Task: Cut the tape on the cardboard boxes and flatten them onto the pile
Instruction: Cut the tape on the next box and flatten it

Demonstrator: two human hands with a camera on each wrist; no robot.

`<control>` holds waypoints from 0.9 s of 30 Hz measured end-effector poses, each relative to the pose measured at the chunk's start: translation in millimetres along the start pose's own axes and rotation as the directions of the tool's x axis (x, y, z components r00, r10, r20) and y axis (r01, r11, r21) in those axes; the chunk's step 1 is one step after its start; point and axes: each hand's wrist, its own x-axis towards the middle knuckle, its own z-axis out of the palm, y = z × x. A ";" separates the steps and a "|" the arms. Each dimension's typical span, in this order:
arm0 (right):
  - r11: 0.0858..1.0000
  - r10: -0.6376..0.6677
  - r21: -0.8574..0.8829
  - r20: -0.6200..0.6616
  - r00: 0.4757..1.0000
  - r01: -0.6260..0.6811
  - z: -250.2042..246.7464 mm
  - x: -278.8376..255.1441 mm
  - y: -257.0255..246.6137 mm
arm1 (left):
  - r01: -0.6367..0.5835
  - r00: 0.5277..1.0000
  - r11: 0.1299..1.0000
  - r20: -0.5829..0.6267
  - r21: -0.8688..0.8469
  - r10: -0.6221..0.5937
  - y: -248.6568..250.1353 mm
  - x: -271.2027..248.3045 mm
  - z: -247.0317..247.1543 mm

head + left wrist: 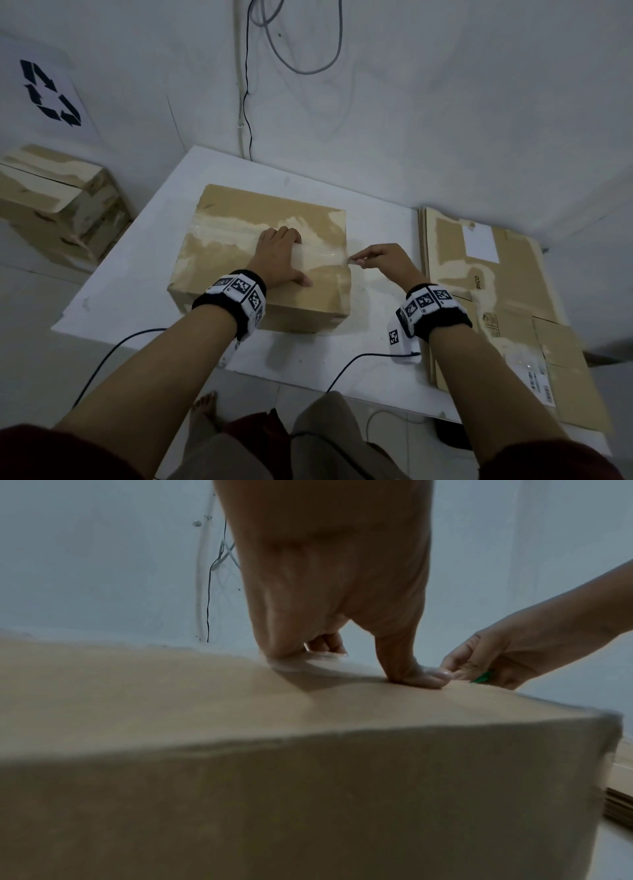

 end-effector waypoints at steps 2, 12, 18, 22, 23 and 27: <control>0.995 0.054 0.081 0.031 0.998 -0.056 1.9 -8.1 7.1 | -0.019 0.998 1.000 -0.055 -0.001 0.019 1.5 2.2 -3.5; 0.945 0.089 0.324 -0.131 0.987 -0.042 13.3 -14.5 30.0 | -0.165 0.847 0.921 -0.428 0.353 0.316 13.6 -4.2 -48.7; 0.929 0.076 0.370 -0.152 0.985 -0.014 16.4 -4.5 18.6 | -0.081 0.940 0.958 -0.299 0.274 0.165 18.2 -47.1 -26.3; 0.968 -0.033 0.236 -0.217 0.976 0.085 27.3 8.6 12.4 | 0.018 0.994 0.953 -0.105 0.302 0.014 -1.2 -54.3 10.4; 0.971 -0.057 0.214 -0.233 0.971 0.108 29.2 10.7 10.9 | 0.049 0.997 0.954 -0.075 0.295 -0.028 -1.8 -54.3 13.9; 0.985 -0.114 0.095 -0.287 0.951 0.147 28.1 20.7 11.8 | 0.089 0.995 0.931 0.000 0.354 -0.095 21.7 -35.7 -0.1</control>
